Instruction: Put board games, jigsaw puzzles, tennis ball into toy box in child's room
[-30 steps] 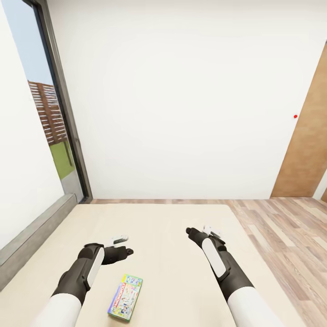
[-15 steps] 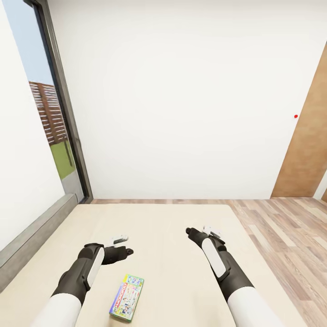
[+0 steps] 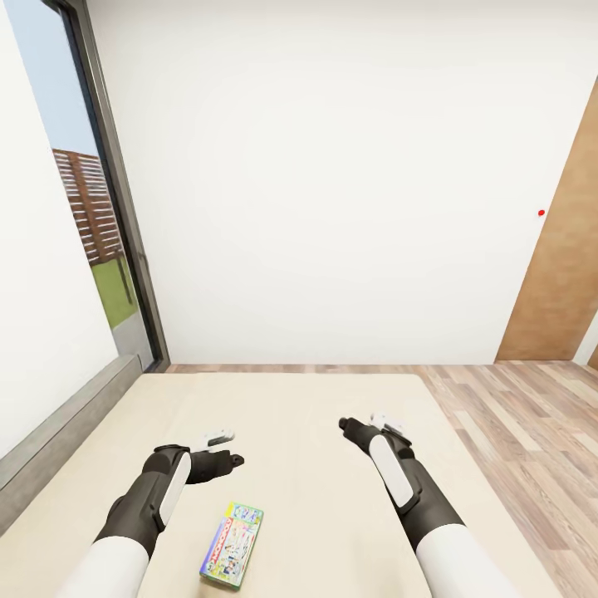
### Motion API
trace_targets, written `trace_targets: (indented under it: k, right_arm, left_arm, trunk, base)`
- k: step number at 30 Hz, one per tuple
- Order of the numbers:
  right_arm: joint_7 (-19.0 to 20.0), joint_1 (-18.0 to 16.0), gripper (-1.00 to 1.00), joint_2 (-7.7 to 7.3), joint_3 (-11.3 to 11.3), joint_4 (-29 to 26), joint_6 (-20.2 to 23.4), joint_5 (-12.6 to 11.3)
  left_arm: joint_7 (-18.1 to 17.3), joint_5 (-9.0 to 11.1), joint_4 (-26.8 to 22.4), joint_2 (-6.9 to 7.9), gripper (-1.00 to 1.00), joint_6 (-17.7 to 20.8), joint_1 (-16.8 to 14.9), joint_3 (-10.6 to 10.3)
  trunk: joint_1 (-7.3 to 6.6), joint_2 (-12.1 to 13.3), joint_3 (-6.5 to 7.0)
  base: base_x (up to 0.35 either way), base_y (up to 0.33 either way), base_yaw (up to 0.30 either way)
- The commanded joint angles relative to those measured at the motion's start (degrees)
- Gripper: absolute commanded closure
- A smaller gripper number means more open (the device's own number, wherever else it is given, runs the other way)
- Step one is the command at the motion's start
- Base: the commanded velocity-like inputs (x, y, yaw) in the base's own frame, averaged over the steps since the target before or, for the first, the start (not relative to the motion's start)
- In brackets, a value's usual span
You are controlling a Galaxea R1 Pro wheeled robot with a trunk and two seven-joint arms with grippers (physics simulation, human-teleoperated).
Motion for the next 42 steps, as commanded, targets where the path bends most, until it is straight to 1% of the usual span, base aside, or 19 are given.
trace_targets:
  k: [1, 9, 11, 16, 18, 25, 32, 42]
  right_arm:
    - [-0.5, 0.0, -1.00, -0.03, 0.1, -0.1, 0.6, -0.5]
    - [-0.7, -0.1, -1.00, -0.04, -0.2, -1.8, 5.7, -0.6]
    - [-0.7, -0.1, -1.00, -0.04, -0.4, -2.3, 6.3, -0.7]
    - [-0.8, 0.0, -1.00, -0.12, -2.1, -5.7, 9.2, -1.9]
    - [-0.8, 0.0, -1.00, -0.17, -3.3, -8.1, 10.9, -2.6]
    - [-0.9, 0.0, -1.00, -0.28, -5.2, -11.9, 15.6, -3.4]
    - [-0.9, 0.0, -1.00, -0.39, -6.5, -12.8, 17.3, -3.7]
    - [-0.9, 0.0, -1.00, -0.69, -6.9, -12.9, 18.1, -3.8]
  left_arm:
    - [0.0, 0.3, 0.0, -0.06, -1.00, 0.3, 0.0, 0.2]
    - [0.0, 0.3, -0.1, -0.03, -1.00, 0.3, 0.0, 0.2]
    - [0.0, 0.3, -0.1, -0.02, -1.00, 0.3, 0.0, 0.2]
    - [0.0, 0.3, -0.1, 0.00, -1.00, 0.3, 0.0, 0.2]
    - [0.0, 0.3, -0.1, 0.02, -1.00, 0.3, 0.0, 0.2]
    - [0.0, 0.3, -0.1, 0.03, -1.00, 0.3, 0.0, 0.2]
    - [0.0, 0.3, -0.1, 0.03, -1.00, 0.3, 0.0, 0.2]
    - [0.0, 0.3, -0.1, 0.03, -1.00, 0.3, 0.0, 0.2]
  trunk:
    - [0.02, 0.0, -0.03]
    - [0.02, 0.0, -0.03]
    - [0.02, 0.0, -0.03]
    - [0.02, 0.0, -0.03]
    - [0.02, 0.0, -0.03]
    - [0.02, 0.0, -0.03]
    - [0.02, 0.0, -0.03]
    - [0.02, 0.0, -0.12]
  base:
    - [0.001, 0.000, 0.000]
    - [0.000, 0.000, 0.000]
    - [0.000, 0.000, 0.000]
    - [0.000, 0.000, 0.000]
    - [0.000, 0.000, 0.000]
    - [0.000, 0.000, 0.000]
    - [0.000, 0.000, 0.000]
    - [0.000, 0.000, 0.000]
